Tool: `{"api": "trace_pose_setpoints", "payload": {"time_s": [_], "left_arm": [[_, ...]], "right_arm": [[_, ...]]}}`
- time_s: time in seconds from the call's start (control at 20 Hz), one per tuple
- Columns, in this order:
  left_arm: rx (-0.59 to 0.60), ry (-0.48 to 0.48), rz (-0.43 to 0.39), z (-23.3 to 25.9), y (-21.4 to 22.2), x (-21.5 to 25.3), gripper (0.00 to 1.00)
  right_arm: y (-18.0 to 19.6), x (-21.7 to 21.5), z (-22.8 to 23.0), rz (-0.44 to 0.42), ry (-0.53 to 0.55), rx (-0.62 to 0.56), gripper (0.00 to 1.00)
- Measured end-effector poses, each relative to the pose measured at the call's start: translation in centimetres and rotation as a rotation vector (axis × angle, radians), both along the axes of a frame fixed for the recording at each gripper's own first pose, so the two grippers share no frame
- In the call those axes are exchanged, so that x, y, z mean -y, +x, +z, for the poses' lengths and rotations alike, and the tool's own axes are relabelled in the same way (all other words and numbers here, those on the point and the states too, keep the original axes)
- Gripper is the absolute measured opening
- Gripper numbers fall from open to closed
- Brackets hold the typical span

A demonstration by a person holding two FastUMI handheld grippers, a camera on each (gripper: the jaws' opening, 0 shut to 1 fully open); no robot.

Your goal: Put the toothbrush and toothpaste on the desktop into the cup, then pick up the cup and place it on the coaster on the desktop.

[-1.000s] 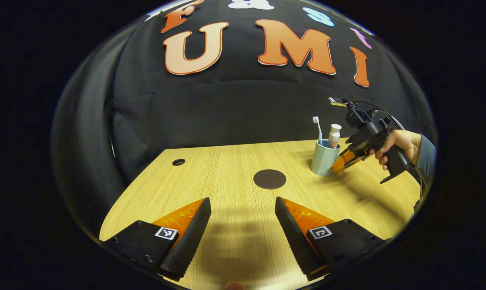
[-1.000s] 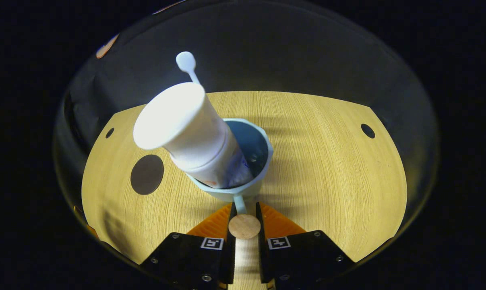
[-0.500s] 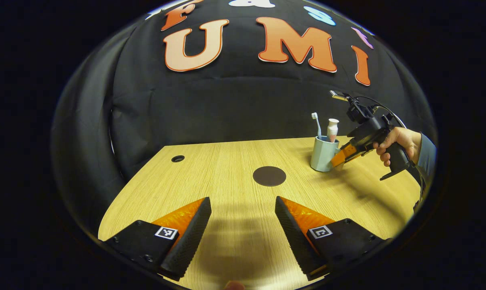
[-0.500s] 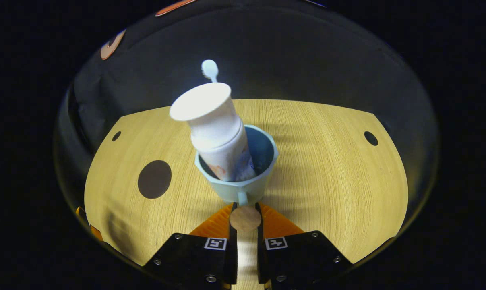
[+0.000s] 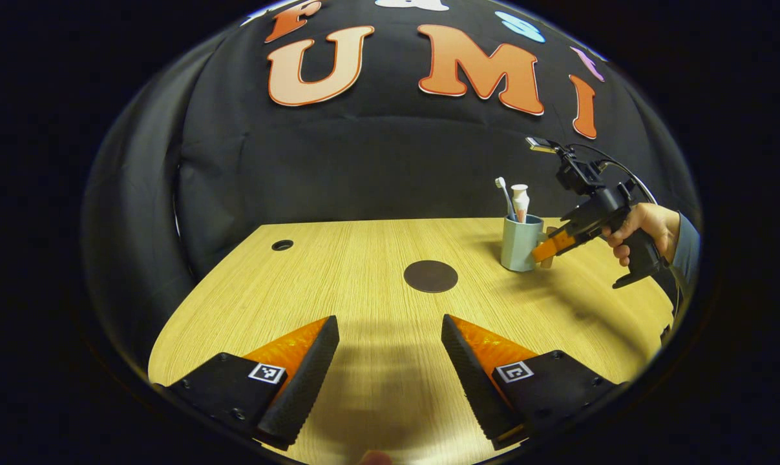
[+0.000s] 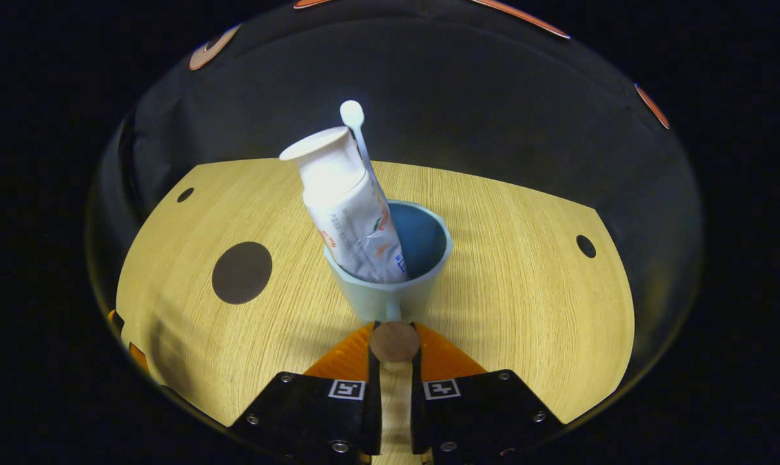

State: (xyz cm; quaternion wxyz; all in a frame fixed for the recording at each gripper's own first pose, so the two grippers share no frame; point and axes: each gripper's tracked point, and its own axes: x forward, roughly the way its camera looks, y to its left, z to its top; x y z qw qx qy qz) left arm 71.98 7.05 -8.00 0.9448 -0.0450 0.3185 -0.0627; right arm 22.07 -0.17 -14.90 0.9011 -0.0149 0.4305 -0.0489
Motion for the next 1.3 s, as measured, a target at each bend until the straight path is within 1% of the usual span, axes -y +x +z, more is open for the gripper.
{"api": "trace_pose_setpoints", "payload": {"time_s": [0.15,0.25,0.4,0.45,0.5,0.6,0.7,0.85,0.95,1.0,1.05,1.1,1.15,1.2,1.25,1.3], "left_arm": [[-0.003,0.001,-0.001,0.0,-0.1,-0.1,1.0],[-0.006,-0.001,0.002,0.0,-0.1,-0.2,1.0],[-0.004,-0.005,0.008,0.0,0.0,-0.3,1.0],[-0.007,-0.003,0.011,0.0,-0.1,-0.3,1.0],[-0.01,-0.004,0.013,0.0,0.0,-0.2,1.0],[-0.018,-0.006,0.018,-0.1,0.0,-0.3,1.0],[-0.027,-0.005,0.025,-0.2,0.0,-0.5,1.0],[-0.039,-0.009,0.032,-0.3,-0.1,-0.4,1.0],[-0.046,-0.017,0.033,-0.4,-0.2,-0.4,1.0],[-0.048,-0.02,0.034,-0.4,-0.1,-0.4,1.0],[-0.051,-0.024,0.033,-0.5,-0.2,-0.3,1.0],[-0.054,-0.027,0.034,-0.5,-0.2,-0.3,1.0],[-0.056,-0.035,0.034,-0.4,-0.3,-0.3,1.0],[-0.059,-0.042,0.032,-0.4,-0.2,-0.2,1.0],[-0.064,-0.044,0.032,-0.6,-0.2,-0.3,1.0],[-0.068,-0.044,0.032,-0.6,-0.2,-0.4,1.0]], "right_arm": [[-0.2,-0.3,0.0,-0.021,0.034,-0.029,0.19],[-0.4,-0.4,-0.1,-0.05,0.055,-0.056,0.23],[-0.3,-0.1,-0.1,-0.04,0.029,-0.067,0.3],[-0.4,0.0,-0.2,-0.033,0.03,-0.082,0.33],[-0.6,0.3,-0.3,-0.026,0.038,-0.099,0.4],[-0.5,0.6,-0.1,-0.01,0.045,-0.134,0.52],[-0.2,1.1,0.6,-0.002,0.023,-0.151,0.57],[0.3,1.2,1.1,0.012,0.011,-0.174,0.57],[0.4,1.3,1.3,0.006,0.018,-0.181,0.54],[0.2,1.3,1.1,0.003,0.031,-0.183,0.47],[0.1,1.2,1.1,-0.008,0.053,-0.19,0.43],[0.4,0.9,0.9,-0.011,0.062,-0.186,0.29],[0.5,1.1,0.8,-0.01,0.057,-0.179,0.27],[0.7,1.2,0.8,-0.006,0.048,-0.169,0.3],[0.6,1.5,1.0,-0.006,0.038,-0.162,0.24],[0.6,1.5,1.1,-0.004,0.021,-0.153,0.23]]}}
